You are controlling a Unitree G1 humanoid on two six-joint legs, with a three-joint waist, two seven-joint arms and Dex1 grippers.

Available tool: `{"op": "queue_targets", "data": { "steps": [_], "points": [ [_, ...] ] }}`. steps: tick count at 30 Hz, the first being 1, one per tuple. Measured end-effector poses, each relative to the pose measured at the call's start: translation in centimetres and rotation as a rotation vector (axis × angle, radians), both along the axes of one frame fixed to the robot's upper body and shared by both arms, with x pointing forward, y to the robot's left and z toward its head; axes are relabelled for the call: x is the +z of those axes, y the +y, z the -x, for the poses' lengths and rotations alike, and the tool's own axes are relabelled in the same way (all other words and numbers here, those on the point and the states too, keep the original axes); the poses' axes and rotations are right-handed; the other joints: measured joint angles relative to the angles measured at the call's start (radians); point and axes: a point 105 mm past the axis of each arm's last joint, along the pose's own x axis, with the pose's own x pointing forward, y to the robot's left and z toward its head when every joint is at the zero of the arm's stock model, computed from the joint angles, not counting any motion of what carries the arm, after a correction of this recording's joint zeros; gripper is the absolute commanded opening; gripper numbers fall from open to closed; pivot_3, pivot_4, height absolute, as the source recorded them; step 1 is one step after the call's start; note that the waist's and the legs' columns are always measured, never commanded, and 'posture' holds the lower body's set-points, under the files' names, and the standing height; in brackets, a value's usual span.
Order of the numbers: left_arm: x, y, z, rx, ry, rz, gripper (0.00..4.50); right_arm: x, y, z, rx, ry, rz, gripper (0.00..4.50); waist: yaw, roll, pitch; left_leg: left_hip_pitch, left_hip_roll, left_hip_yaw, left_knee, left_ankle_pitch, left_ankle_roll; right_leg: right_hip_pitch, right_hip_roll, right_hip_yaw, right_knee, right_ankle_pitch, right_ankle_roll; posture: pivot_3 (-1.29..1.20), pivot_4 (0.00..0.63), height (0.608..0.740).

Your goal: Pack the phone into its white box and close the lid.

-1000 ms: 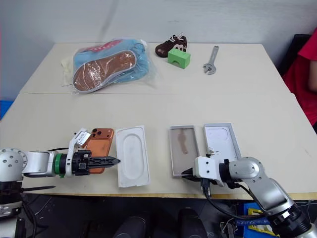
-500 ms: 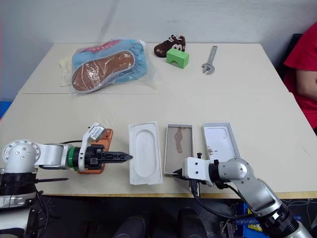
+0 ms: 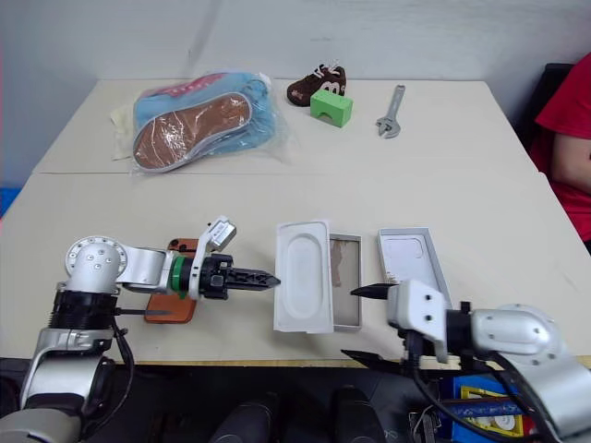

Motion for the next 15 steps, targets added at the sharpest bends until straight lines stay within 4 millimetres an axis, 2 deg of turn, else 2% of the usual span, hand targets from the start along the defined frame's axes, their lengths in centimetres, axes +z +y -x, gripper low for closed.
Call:
{"op": "queue_targets", "data": {
  "steps": [5,11,15],
  "points": [
    [-0.7,-2.2,-1.0,0.001,0.032,-0.009,0.0,1.4,-2.8,0.2,-0.136,0.007,-0.02,4.46,0.006,-0.003,0.001,0.0,-0.001,0.0,0.0,0.0,0.0,0.001,0.0,0.0,0.0,0.0,0.0,0.0,0.15,0.74],
    [-1.8,-3.7,-1.6,0.001,0.037,-0.093,0.0,2.1,-2.7,0.4,-0.171,0.006,-0.056,4.46,0.001,-0.004,0.002,0.0,0.0,0.0,0.001,0.0,0.0,0.0,0.0,0.0,0.0,0.0,0.0,0.0,0.15,0.74],
    [-3.0,-4.0,-2.1,0.016,0.046,-0.144,0.0,2.0,-2.5,0.4,-0.197,0.003,-0.066,4.46,0.001,-0.005,0.002,0.0,0.0,0.001,0.001,0.0,0.0,0.0,0.0,0.0,0.0,0.0,0.0,0.0,0.15,0.74]
  ]
}}
